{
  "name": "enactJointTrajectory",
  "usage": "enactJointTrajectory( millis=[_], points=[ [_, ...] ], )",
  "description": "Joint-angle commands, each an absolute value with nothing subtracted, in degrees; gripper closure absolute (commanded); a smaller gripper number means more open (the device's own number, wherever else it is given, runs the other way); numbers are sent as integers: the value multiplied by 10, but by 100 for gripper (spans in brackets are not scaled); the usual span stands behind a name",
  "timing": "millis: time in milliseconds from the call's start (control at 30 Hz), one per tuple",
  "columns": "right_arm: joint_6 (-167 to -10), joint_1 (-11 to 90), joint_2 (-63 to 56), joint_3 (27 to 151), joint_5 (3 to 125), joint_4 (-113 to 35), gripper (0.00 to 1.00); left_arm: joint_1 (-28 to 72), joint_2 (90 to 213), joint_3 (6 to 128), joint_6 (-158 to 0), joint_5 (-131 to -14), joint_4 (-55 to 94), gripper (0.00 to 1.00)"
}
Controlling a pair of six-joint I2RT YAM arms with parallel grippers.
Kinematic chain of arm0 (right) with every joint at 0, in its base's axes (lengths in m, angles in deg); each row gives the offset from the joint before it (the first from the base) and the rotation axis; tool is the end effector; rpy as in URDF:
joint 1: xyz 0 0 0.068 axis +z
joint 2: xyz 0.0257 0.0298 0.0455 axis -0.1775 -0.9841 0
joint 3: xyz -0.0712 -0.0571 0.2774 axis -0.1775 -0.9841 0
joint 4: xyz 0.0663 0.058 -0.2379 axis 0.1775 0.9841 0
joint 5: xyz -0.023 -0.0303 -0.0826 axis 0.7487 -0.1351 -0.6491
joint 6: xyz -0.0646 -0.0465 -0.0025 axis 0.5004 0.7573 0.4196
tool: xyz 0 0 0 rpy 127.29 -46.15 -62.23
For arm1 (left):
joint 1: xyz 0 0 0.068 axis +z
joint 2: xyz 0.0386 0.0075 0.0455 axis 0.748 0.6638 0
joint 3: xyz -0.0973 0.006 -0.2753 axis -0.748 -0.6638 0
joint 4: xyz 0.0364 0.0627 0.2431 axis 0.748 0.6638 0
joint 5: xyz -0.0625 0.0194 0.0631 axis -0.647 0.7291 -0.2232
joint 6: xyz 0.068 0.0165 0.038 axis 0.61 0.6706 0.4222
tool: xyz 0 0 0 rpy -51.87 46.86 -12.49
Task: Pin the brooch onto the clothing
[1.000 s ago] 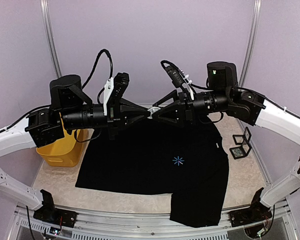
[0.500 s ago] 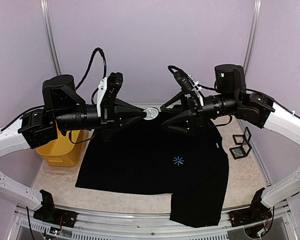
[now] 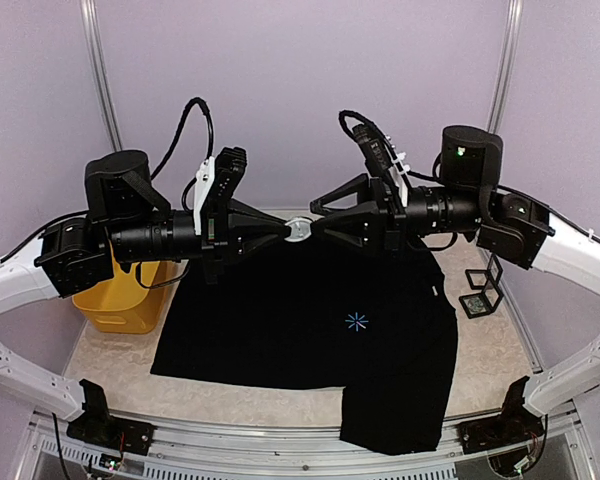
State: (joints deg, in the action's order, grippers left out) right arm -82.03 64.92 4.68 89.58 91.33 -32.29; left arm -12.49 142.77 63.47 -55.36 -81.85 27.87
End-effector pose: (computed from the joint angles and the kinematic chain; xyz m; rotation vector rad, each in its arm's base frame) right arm 0.1419 0.2682 0.4487 -1.2223 1.2874 1.2083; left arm 0.1192 -0.2566 0.4316 1.2124 1.2193 -0.8869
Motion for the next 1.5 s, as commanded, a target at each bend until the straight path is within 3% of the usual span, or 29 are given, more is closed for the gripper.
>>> enactJointTrajectory(
  millis=[0,233,600,800,933,1133,1233,1467],
  points=[
    [-808,654,30,909,902,-323,66,-126,1425,636,-552,-815,285,100],
    [-813,654,37,889,884,-335,100,-126,1426,633,-554,-826,281,100],
    [-813,654,31,879,920,-341,97,-122,1436,634,-566,-839,277,100],
    [-813,655,36,880,900,-333,100,-121,1438,635,-568,-842,278,100],
    [-816,654,28,884,900,-326,92,-121,1440,638,-569,-843,282,100],
    [-816,654,32,887,893,-323,100,-121,1439,638,-571,-845,281,100],
    [-815,654,29,891,908,-311,92,-121,1440,639,-572,-844,279,100],
    [-815,654,23,894,914,-308,100,-121,1443,642,-574,-846,278,100]
  ],
)
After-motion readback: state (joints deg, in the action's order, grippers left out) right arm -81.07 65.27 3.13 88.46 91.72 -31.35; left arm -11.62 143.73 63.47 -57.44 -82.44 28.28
